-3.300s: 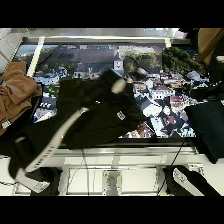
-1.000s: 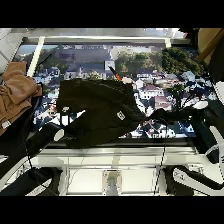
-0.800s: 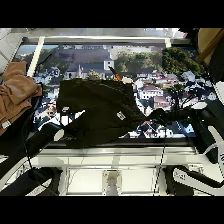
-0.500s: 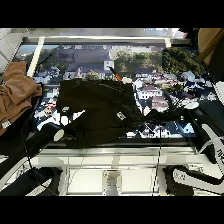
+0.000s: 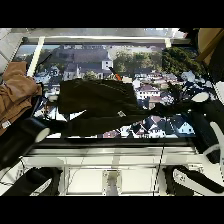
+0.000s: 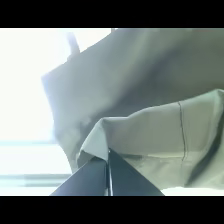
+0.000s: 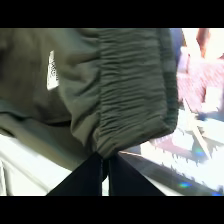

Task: Fold the clothes and pants, and hang the long-sleeved shirts on hangers.

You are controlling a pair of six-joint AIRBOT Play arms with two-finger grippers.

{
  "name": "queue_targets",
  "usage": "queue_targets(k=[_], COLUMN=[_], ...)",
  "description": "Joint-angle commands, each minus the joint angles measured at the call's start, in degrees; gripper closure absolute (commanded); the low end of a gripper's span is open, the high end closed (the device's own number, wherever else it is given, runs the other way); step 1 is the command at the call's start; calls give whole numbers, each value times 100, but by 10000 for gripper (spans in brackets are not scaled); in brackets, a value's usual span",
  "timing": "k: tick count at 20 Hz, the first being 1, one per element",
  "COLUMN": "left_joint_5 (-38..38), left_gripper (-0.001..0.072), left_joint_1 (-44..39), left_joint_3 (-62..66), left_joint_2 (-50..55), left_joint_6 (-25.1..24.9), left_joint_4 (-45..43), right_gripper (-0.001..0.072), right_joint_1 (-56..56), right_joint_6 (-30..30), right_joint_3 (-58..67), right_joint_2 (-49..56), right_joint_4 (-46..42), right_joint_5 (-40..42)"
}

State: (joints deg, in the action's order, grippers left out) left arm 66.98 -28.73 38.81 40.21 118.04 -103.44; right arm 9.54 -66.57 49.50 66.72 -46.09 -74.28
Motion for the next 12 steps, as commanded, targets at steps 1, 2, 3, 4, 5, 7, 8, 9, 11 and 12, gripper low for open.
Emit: queue_targets(k=[1,2,3,4,5,7,8,9,11,12], left_joint_5=[424,413,380,286,85,-531,-822,-1023,-1412,-1663], left_gripper=[703,703,704,704,703,704,704,704,704,704], left_joint_1=[4,4,2,4,2,4,11,50,238,380], left_joint_3=[710,844,968,1071,1145,1298,1408,1543,1902,2131], left_joint_2=[-929,-1080,-1147,-1108,-986,-483,-98,308,1235,1725], left_joint_6=[-39,-39,-39,-39,-39,-39,-37,-39,-37,-37], left_joint_4=[-448,-483,-625,-848,-1095,-1552,-1816,-2044,-2448,-2568], right_gripper=[702,702,702,703,703,703,703,703,703,702], right_joint_1=[76,57,2,-109,-264,-597,-743,-837,-942,-946], right_joint_6=[-494,-684,-846,-909,-940,-986,-1060,-1086,-1106,-1143], right_joint_3=[413,437,437,437,437,457,511,597,833,970], right_joint_2=[-833,-1088,-1276,-1392,-1412,-1325,-1237,-1126,-780,-529], right_joint_4=[-763,-769,-765,-767,-769,-772,-774,-774,-765,-756], right_joint_5=[-815,-885,-855,-769,-619,-20,400,800,1617,1860])
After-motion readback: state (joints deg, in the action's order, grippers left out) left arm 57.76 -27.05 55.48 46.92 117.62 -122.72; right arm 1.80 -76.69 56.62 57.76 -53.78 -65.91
